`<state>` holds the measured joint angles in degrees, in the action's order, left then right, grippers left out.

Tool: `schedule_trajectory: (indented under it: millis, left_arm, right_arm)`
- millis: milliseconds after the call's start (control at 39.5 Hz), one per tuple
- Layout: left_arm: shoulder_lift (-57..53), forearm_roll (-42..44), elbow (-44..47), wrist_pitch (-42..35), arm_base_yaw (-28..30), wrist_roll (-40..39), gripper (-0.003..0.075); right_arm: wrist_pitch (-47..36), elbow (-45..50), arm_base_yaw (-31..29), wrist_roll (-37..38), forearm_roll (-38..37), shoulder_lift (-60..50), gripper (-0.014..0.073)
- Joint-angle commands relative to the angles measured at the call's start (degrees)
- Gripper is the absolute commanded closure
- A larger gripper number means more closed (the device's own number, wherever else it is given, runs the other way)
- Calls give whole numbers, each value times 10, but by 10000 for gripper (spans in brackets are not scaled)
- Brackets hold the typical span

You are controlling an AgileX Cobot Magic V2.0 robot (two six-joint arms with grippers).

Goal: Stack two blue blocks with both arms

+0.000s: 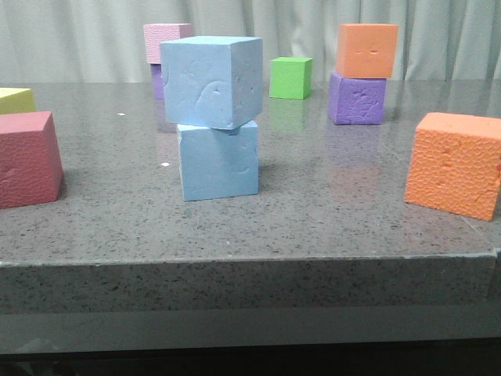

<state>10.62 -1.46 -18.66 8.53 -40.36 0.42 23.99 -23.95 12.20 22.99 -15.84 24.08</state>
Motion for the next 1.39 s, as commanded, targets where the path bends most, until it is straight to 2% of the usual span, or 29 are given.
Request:
schedule_trajectory:
  millis: [0, 253, 405, 684, 1064, 1191, 1368]
  left_arm:
    - [6, -4, -14, -48, -4, -1, 741]
    - [6, -4, -12, -40, -4, -1, 741]
    - [-20, -4, 29, -33, 4, -1, 741]
    - [-119, -4, 111, -33, 151, -1, 741]
    - [-120, -4, 180, -36, 357, -1, 741]
    - [-120, -4, 191, -25, 400, -1, 741]
    - [-120, -4, 191, -28, 417, -1, 741]
  right_arm:
    - [-39, -15, -2, -4, -14, 2, 662]
    - [-39, -15, -2, -4, -14, 2, 662]
    - [-39, -15, -2, -4, -14, 2, 662]
    - [-39, -15, -2, -4, -14, 2, 662]
    - [-38, -15, -2, -4, -14, 2, 662]
    - [-38, -15, -2, -4, -14, 2, 662]
    - [-38, -15, -2, -4, -14, 2, 662]
